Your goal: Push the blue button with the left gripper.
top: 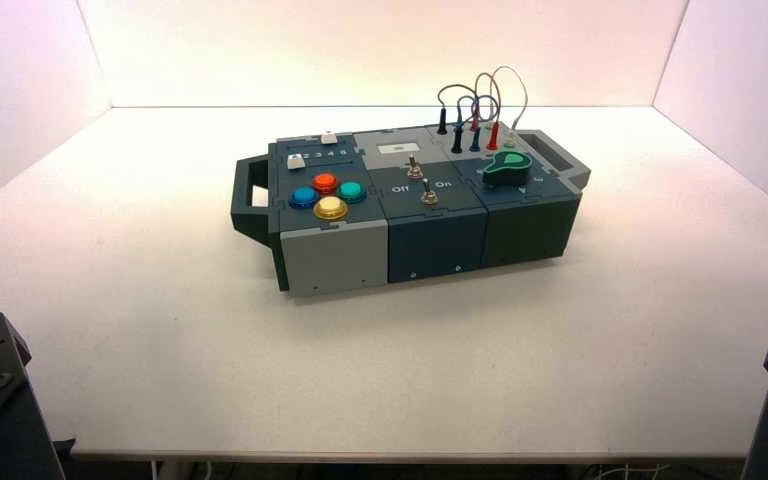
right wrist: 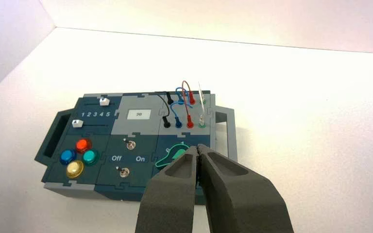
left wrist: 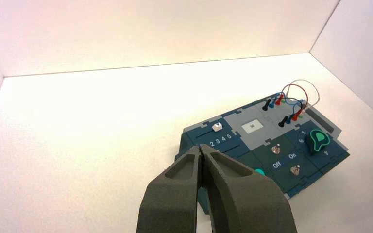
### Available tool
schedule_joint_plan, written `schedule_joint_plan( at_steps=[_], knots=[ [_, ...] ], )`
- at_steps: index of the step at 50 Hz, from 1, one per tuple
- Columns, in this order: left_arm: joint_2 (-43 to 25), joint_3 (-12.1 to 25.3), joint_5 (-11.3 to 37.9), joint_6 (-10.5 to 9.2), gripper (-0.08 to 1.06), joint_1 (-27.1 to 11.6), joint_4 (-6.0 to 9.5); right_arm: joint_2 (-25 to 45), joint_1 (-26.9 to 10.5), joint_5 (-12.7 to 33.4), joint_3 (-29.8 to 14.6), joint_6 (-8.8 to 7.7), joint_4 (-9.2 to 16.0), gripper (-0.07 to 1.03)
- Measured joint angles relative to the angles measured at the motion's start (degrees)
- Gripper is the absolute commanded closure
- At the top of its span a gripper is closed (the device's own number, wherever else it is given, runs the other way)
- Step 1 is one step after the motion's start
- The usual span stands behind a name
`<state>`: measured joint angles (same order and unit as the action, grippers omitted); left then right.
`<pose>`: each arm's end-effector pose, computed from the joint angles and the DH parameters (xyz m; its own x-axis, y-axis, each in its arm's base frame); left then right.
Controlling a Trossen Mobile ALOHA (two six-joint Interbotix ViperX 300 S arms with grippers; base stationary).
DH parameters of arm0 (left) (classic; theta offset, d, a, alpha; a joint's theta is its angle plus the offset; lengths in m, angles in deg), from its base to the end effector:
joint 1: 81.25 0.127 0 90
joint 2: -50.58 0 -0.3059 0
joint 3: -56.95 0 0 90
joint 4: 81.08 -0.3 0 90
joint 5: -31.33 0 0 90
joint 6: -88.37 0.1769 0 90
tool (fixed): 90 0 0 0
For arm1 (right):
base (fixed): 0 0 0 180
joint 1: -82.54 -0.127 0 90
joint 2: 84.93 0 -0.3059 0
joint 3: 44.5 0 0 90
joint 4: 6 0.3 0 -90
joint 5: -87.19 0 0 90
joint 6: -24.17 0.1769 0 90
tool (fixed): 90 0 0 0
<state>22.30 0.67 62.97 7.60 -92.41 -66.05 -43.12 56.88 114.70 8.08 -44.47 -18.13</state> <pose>0.1795 -0.0599 0.2254 0.8523 -0.3068 -0.4236 0.2851 0.9515 -0.1155 0.2070 0.0804 0.2163 0.8080 0.2805 -0.5182 -0.2642 0.9585 0.1069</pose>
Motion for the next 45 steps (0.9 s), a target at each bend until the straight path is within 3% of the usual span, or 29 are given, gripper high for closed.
schedule_joint_plan(
  at_steps=[24,31,45],
  knots=[
    [-2.2,0.0,0.44,0.0,1.01,-0.09,0.18,0.0,-0.44,0.18,0.0,-0.09,0.0,0.99],
    [-9.67,0.97,1.67,0.09,1.01,-0.88,0.09,0.62,-1.32,0.18,0.0,-0.09,0.0,0.98],
    [-28.74,6.06,2.46,0.26,1.01,-7.21,0.18,3.6,-1.58,0.09,0.0,-0.09,0.0,0.98]
  ],
)
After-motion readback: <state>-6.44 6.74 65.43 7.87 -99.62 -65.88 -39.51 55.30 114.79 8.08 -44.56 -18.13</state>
